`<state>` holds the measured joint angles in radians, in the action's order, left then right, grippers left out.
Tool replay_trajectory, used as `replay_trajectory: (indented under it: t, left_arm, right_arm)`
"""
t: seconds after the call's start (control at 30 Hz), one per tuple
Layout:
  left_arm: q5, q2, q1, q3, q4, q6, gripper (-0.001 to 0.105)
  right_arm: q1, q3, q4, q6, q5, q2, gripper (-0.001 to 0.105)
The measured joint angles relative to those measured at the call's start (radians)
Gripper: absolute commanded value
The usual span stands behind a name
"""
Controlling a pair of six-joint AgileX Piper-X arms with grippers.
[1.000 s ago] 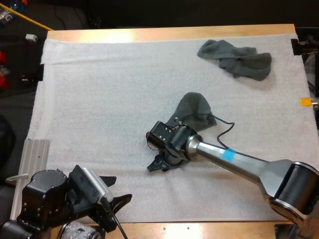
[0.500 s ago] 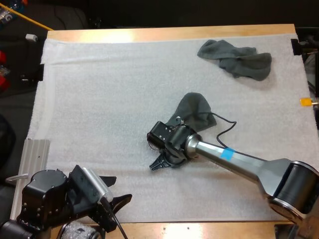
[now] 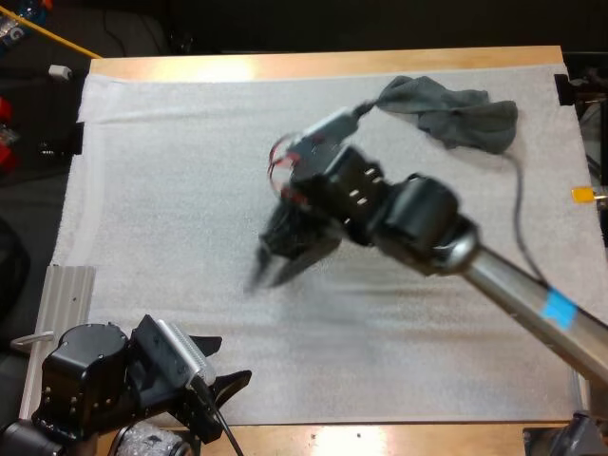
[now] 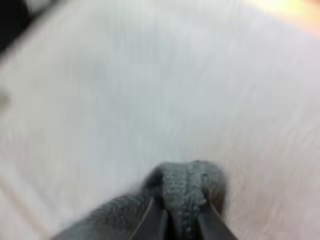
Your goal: Pick towel from pile, fold and stack
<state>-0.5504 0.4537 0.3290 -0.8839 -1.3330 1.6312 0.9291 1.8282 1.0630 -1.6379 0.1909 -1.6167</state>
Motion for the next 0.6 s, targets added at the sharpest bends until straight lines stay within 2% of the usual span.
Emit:
replay_trajectory:
  t: [0.17, 0.5, 0.6]
  left_arm:
    - [0.000, 0.000, 0.000, 0.000, 0.000, 0.000, 0.058]
    - [0.000, 0.000, 0.000, 0.000, 0.000, 0.000, 0.058]
    - [0.000, 0.000, 0.000, 0.000, 0.000, 0.000, 0.058]
  right_arm:
    - [-0.014, 0.093, 0.038, -0.001, 0.009, 0.004, 0.000]
    - [-0.015, 0.096, 0.094, -0.002, 0.006, -0.007, 0.000]
    - [-0.015, 0.098, 0.094, 0.003, -0.051, -0.007, 0.000]
